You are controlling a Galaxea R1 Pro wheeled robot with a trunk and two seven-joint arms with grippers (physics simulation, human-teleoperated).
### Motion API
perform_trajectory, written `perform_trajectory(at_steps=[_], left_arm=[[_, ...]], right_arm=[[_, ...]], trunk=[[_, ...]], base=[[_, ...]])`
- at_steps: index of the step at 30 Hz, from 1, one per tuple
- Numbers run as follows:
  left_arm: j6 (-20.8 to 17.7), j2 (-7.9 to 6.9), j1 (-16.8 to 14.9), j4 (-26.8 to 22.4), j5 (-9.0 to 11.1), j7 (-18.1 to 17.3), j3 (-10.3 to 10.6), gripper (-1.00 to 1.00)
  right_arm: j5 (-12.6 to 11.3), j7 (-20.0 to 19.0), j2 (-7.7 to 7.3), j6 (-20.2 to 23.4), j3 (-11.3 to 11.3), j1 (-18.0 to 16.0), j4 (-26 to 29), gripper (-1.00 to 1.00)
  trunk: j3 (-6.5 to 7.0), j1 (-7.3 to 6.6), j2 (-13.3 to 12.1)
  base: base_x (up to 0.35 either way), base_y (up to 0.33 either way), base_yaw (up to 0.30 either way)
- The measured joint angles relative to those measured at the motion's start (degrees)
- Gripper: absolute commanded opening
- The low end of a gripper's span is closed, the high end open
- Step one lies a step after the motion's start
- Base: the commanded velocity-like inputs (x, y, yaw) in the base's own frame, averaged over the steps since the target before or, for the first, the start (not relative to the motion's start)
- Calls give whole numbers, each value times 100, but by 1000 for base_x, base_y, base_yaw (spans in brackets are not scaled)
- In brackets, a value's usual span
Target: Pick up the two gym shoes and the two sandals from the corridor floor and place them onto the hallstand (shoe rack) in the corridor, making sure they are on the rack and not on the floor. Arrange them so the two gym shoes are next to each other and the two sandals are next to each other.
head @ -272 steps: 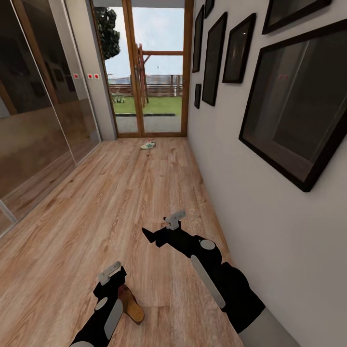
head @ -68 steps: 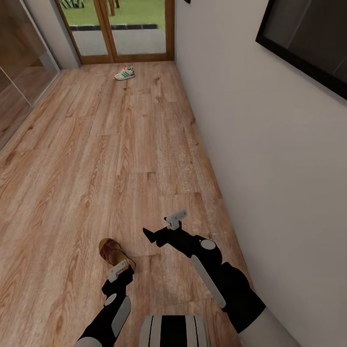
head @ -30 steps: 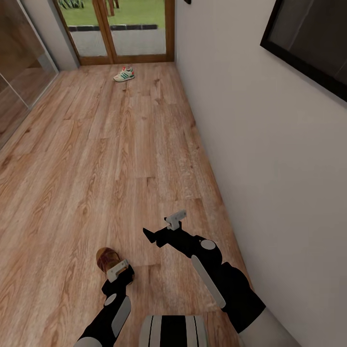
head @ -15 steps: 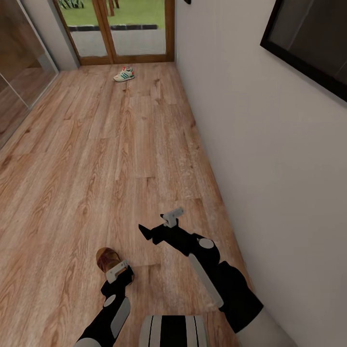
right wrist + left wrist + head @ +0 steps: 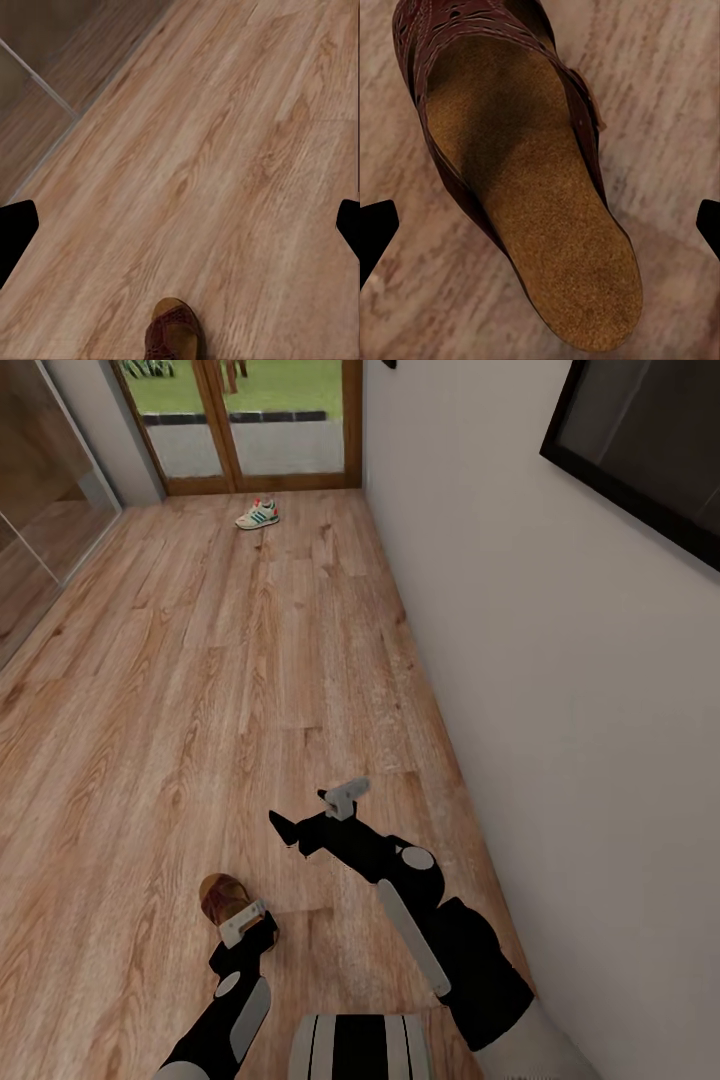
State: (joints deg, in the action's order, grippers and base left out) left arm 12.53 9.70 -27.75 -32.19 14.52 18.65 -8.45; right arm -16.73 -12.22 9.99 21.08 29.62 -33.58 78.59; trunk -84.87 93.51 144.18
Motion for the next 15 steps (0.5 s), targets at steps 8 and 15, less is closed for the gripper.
perform_trajectory(at_steps=[8,15], left_arm=[[0,-3,-1,1,0,0,0,100],[0,-1,0,1,0,0,0,100]], right_arm=[[-3,18,0,85,-6,-258,-5,100],[-146,43,0,310,-14,-482,-144,100]], trunk=[[0,0,0],[0,0,0]], base=[[0,0,0],[0,0,0]])
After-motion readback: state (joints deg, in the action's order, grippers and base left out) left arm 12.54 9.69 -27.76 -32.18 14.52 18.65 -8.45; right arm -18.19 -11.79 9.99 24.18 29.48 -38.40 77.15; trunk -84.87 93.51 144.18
